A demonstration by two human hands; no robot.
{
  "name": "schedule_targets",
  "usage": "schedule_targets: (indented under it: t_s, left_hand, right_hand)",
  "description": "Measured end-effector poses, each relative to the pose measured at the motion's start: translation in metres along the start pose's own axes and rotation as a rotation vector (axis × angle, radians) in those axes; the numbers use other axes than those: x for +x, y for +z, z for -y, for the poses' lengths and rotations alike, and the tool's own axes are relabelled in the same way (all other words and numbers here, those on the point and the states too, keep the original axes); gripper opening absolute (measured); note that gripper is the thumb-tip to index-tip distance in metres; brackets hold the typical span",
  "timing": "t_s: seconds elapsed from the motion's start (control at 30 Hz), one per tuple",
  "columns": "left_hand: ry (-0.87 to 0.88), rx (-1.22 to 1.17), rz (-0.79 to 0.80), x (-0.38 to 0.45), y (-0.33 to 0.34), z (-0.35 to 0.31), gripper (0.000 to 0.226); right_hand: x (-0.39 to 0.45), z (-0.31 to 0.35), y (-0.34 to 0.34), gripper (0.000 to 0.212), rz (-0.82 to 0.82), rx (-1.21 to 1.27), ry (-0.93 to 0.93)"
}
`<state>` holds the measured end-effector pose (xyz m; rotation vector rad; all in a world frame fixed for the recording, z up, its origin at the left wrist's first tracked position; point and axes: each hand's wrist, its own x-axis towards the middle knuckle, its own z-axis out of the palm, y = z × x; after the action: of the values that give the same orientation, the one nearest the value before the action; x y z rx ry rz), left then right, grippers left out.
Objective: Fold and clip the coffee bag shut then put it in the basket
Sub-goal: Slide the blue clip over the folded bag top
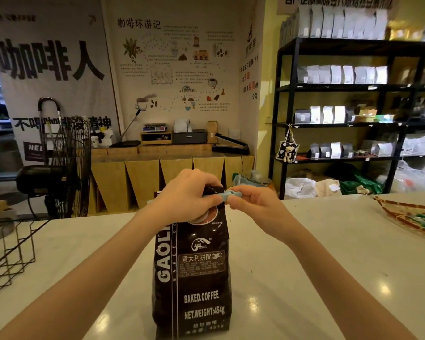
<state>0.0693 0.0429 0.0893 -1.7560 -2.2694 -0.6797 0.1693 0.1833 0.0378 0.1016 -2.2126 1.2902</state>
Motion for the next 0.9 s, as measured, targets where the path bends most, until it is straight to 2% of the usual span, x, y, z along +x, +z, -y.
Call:
schedule_targets:
  t_s: [0.33, 0.43, 0.53, 0.63, 0.7, 0.73, 0.8, 0.83, 0.9]
  left_hand:
    - [-0.055, 0.114, -0.063, -0.005, 0.006, -0.002, 0.03]
    - [-0.039, 0.131, -0.075, -0.005, 0.006, 0.0, 0.03]
    - [0.002, 0.164, -0.075, -0.006, 0.007, 0.003, 0.033]
    - [0.049, 0.252, -0.121, -0.011, 0.009, 0.007, 0.046]
    - [0.043, 0.31, -0.225, -0.021, 0.01, 0.014, 0.07]
    - [0.003, 0.263, -0.29, -0.028, 0.009, 0.018, 0.083]
    - [-0.188, -0.054, -0.395, -0.045, 0.011, 0.027, 0.102]
    - [-0.323, -0.28, -0.405, -0.054, 0.015, 0.032, 0.107]
    - [-0.567, -0.697, -0.296, -0.073, 0.027, 0.041, 0.113]
  right_hand:
    - [-0.004, -0.013, 0.021, 0.02, -0.257, -0.081, -0.088]
    - [-0.004, -0.012, 0.022, 0.021, -0.281, -0.138, -0.102]
    - [-0.003, -0.011, 0.018, 0.02, -0.232, -0.138, -0.071]
    - [-0.003, -0.009, 0.014, 0.017, -0.159, -0.011, -0.026]
    - [-0.004, -0.009, 0.015, 0.017, -0.149, 0.045, -0.01]
    - [-0.004, -0.01, 0.016, 0.017, -0.151, 0.071, 0.004]
    - [-0.003, -0.013, 0.019, 0.016, -0.164, 0.143, 0.05]
    - [-0.002, -0.014, 0.021, 0.016, -0.168, 0.195, 0.079]
    - [0.0, -0.015, 0.025, 0.016, -0.171, 0.298, 0.126]
